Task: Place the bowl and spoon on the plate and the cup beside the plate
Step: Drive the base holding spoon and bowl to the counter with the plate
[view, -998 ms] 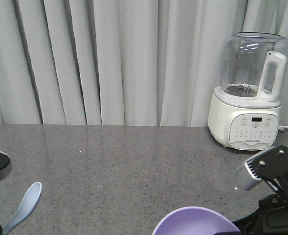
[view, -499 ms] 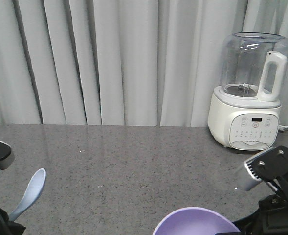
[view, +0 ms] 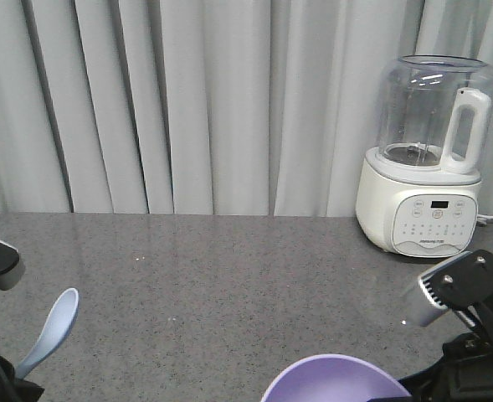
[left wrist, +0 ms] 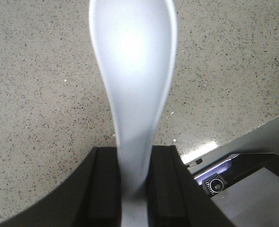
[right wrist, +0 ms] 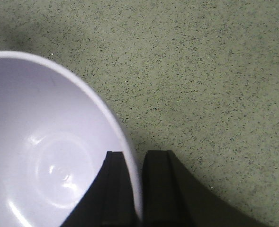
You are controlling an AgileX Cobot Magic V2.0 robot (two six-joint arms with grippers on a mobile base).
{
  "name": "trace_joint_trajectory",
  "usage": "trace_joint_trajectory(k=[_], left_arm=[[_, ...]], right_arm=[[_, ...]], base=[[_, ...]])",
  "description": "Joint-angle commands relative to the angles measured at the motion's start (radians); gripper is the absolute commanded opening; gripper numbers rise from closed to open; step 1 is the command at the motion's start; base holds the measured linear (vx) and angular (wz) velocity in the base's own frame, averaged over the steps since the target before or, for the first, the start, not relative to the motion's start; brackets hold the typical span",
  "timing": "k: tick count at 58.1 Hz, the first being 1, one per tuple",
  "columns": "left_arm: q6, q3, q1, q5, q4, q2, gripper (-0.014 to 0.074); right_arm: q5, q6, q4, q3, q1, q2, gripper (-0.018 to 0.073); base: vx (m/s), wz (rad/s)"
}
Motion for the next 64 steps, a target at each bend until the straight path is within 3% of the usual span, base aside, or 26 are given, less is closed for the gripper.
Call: trace_joint_trajectory(k=[1,30,64], left_arm=[[-0.002,-0.023,-0.007,-0.055,-0.007,-0.023,0.0146],[-0.002,-0.023,-0.007,-0.053,-0.007,-0.023,0.0146],[-0.002,-0.023,-0.006,-0.052,-0.007,-0.023,0.0146]], right_arm=[[-0.054,-0.004,0.022,-0.031,-0.001,-0.020,0.0116],[-0.054,-0.004,0.023,-0.031,-0.001,-0.020,0.0116],[-0.054,-0.004,0.023,-0.031,-0.001,-0.020,0.0116]], base=[[0.00,0.00],[-0.02,-0.08],[-0.07,-0.37]])
